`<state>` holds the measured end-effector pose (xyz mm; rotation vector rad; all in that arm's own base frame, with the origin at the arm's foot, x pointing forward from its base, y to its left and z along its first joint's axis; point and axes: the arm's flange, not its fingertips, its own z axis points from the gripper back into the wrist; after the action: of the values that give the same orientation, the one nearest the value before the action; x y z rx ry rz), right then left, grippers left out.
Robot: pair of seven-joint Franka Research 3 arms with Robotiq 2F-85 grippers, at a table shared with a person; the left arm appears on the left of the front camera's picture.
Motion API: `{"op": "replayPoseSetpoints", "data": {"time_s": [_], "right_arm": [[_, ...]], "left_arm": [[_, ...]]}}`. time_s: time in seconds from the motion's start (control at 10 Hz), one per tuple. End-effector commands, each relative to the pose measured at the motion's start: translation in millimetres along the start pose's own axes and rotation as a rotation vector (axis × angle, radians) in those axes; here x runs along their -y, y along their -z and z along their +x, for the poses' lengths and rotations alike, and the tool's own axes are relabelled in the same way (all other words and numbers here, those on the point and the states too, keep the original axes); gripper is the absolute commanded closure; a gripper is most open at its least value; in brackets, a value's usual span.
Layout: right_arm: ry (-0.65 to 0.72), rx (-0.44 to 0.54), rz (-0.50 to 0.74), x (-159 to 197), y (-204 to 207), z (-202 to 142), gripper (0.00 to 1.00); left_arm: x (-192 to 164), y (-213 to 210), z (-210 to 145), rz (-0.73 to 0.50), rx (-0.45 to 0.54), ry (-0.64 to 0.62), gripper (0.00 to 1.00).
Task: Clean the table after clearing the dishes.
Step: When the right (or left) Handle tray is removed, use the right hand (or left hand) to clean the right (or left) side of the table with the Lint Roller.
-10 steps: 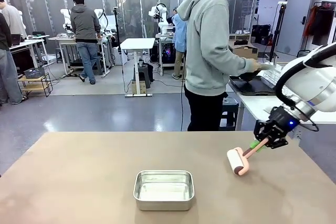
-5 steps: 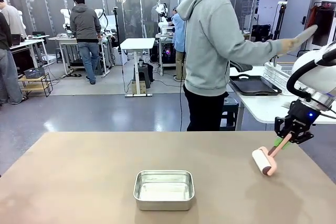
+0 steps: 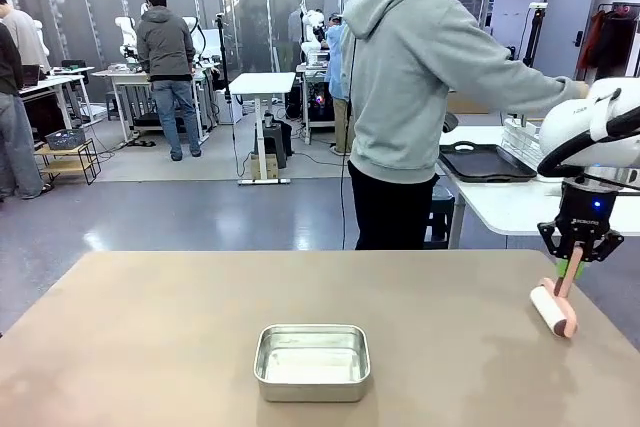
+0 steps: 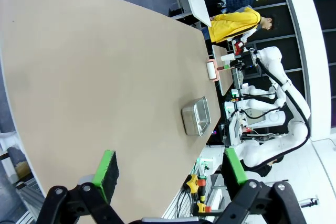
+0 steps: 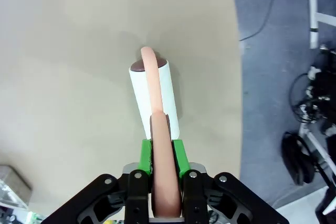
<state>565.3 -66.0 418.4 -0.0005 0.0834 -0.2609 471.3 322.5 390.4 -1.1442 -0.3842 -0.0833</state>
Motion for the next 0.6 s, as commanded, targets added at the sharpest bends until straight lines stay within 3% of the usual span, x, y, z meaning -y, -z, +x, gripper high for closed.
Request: {"op": "replayPoseSetpoints", "data": {"time_s": [0.0,0.5], "right_arm": [[0.01,-0.057,-0.111,-2,19,-9,0.79],[-0.074,0.033,-0.183,-26,-55,-41,0.79]], "left_arm": [[3,-2,-5,0.012,-0.008,0.016,0.0],[3,-2,-5,0.012,-0.008,0.016,0.0]]}}
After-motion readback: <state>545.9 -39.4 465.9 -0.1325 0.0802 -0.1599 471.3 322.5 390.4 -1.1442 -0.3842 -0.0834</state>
